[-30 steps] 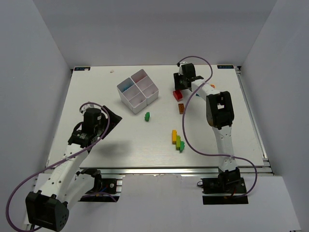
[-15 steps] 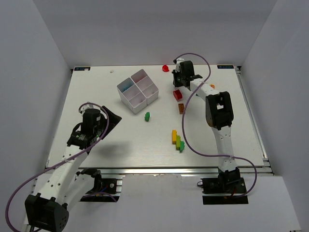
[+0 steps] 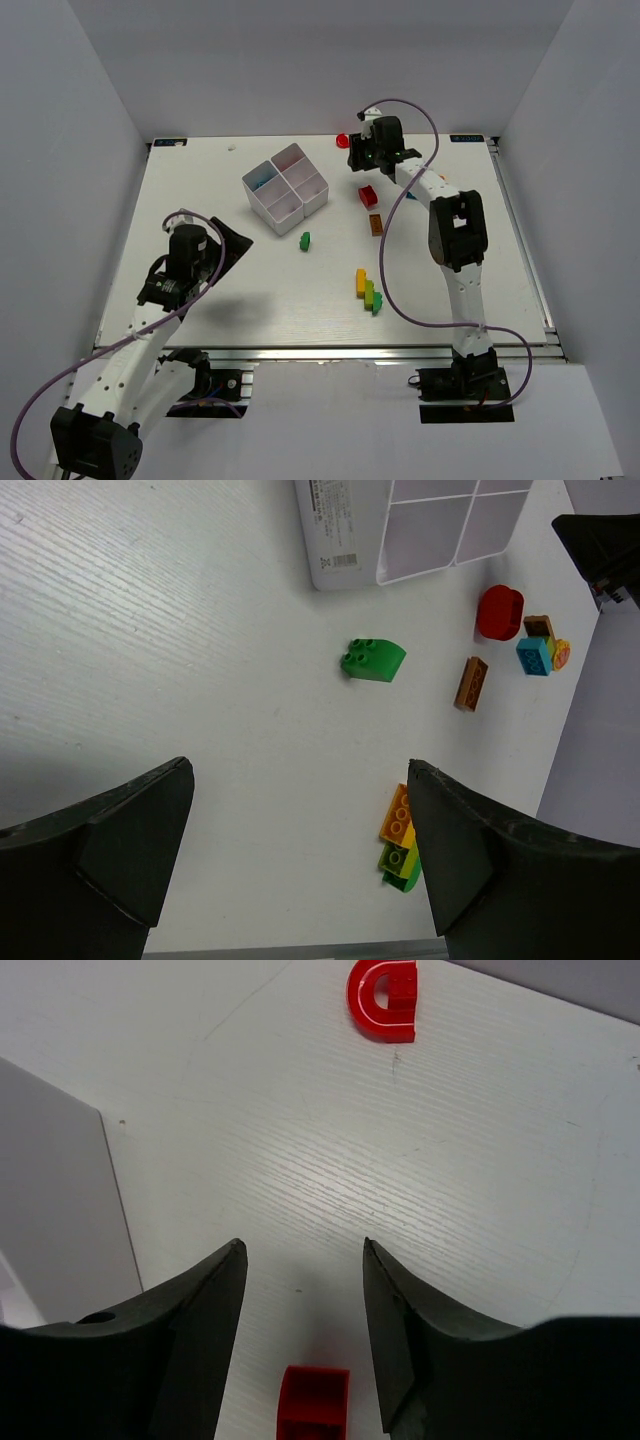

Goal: Sort the legos into containers by color

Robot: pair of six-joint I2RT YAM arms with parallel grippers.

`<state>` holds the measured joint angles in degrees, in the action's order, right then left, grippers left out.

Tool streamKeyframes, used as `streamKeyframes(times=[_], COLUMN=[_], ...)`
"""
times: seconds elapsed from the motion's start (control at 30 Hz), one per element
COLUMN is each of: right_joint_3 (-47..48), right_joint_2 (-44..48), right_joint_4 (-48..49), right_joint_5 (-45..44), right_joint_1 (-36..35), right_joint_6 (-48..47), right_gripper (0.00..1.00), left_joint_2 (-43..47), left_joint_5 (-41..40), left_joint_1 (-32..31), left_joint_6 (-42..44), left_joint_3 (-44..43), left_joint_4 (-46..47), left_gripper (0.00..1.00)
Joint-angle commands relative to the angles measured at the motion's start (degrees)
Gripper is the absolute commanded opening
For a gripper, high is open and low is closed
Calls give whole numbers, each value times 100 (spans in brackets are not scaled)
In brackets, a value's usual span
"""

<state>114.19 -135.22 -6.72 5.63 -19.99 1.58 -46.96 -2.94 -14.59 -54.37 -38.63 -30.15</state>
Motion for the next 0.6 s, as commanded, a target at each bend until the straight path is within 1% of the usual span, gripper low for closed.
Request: streamKeyframes(times=[0.0,0.1,0.2,0.3,0.33,0.43,0.57], right_joint_3=[-46,-55,-11,-220,-291,-546,-626], right_joint_2=[443,487,557,654,733,882,971], right_joint_4=[242,189,22,-233,-285,-260,-277], right_joint_5=[193,263,237,202,193,167,254], right_joint_1=[-14,-5,-14,-14,-14,4,4], right_joint_6=[-18,-79,-141,-141,-298,-334,-334], right_gripper=[56,63,64,64,64,64,64], left_joint_2=[82,55,46,73,90,82,90], left_joint_5=[197,259,276,276,285,285,285], left_joint_1=[9,17,17,18,18,9,9], left_joint_6=[119,146,146,128,120,120,172], left_joint_3=[-48,-57,-39,-13,22,57,49], left_joint_4=[325,405,440,475,493,554,581], left_gripper=[96,96,96,96,96,96,96])
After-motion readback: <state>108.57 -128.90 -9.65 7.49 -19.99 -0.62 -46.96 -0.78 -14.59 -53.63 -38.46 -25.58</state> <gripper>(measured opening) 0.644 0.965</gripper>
